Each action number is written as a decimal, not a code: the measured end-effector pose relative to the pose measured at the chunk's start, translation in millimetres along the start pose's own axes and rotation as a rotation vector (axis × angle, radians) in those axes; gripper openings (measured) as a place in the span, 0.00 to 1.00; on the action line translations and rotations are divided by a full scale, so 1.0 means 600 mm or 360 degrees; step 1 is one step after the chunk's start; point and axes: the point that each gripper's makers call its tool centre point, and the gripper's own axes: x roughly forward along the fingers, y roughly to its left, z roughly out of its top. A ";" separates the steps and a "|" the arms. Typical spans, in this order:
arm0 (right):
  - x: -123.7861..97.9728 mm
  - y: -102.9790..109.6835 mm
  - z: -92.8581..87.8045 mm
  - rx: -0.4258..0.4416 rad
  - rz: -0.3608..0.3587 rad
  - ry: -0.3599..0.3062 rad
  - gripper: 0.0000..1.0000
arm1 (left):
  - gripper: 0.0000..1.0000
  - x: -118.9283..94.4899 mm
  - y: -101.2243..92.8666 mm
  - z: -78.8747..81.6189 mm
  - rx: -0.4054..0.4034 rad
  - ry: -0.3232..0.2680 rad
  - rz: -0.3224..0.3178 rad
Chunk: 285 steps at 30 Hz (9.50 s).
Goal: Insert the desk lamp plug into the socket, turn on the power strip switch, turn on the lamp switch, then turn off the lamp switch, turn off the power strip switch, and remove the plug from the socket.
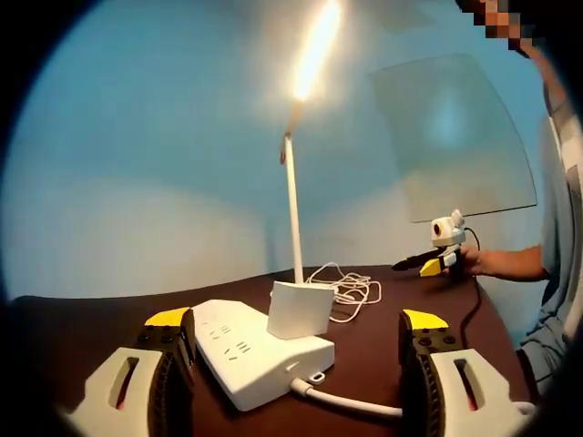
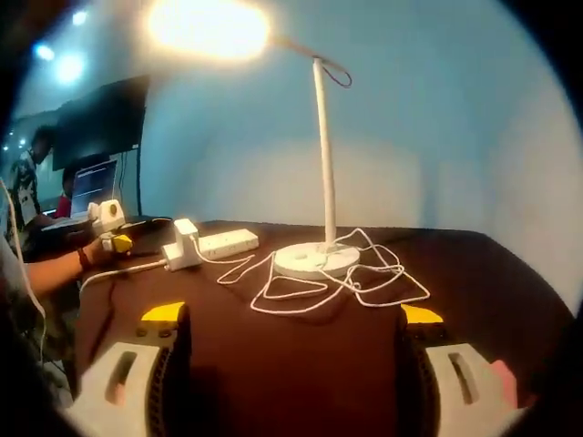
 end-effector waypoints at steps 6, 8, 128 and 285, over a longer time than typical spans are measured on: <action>-0.003 -0.003 0.006 0.0001 0.0007 -0.0043 0.91 | 0.89 0.001 0.006 -0.005 0.0012 0.0019 -0.0004; -0.004 -0.007 0.007 0.0022 0.0009 -0.0050 0.91 | 0.89 0.001 0.007 -0.005 0.0015 0.0021 -0.0005; 0.300 -0.013 0.080 -0.0126 0.0321 0.0083 0.04 | 0.88 0.001 0.013 -0.024 0.0049 0.0106 -0.0018; -0.001 0.355 0.656 0.1314 0.1342 -0.0114 0.39 | 0.84 0.000 0.029 -0.006 -0.0043 0.0002 0.0011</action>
